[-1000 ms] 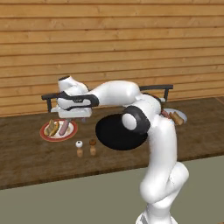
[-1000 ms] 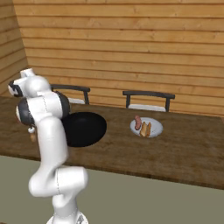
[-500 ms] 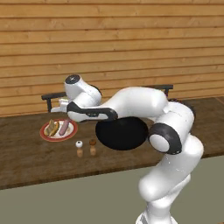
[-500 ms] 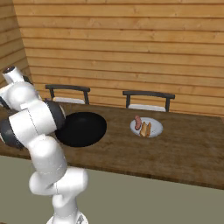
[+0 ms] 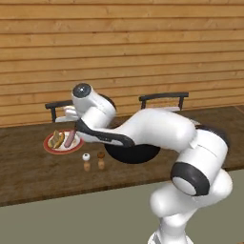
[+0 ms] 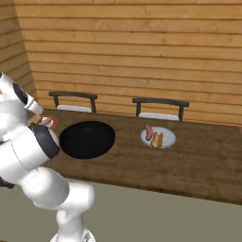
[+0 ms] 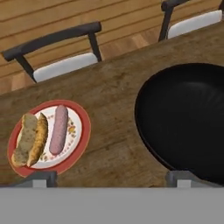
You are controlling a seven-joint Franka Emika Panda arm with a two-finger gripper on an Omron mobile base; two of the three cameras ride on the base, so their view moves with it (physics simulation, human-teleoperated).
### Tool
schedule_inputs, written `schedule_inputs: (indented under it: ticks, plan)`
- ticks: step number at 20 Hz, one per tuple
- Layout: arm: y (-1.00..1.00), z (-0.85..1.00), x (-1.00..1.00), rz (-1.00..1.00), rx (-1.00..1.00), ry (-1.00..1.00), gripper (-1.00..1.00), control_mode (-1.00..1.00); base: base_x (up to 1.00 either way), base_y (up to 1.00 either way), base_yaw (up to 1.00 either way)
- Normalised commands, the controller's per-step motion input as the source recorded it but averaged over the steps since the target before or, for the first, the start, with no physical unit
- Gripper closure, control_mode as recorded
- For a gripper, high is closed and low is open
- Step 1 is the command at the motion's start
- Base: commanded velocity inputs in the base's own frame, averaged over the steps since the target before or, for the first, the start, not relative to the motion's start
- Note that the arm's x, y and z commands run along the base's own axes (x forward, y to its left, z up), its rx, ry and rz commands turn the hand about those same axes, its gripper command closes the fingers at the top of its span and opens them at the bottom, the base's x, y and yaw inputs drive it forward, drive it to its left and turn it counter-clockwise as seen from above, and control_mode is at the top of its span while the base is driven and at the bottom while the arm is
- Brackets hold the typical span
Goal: Place one bun and one sausage from the bowl on each plate.
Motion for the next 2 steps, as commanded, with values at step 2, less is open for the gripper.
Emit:
schedule_inputs:
  ticks: [2]
  plan:
    - [0.0, 0.38, -0.38, 0.04, -0.08, -0.19, -1.0, -1.0, 0.0, 0.0, 0.0]
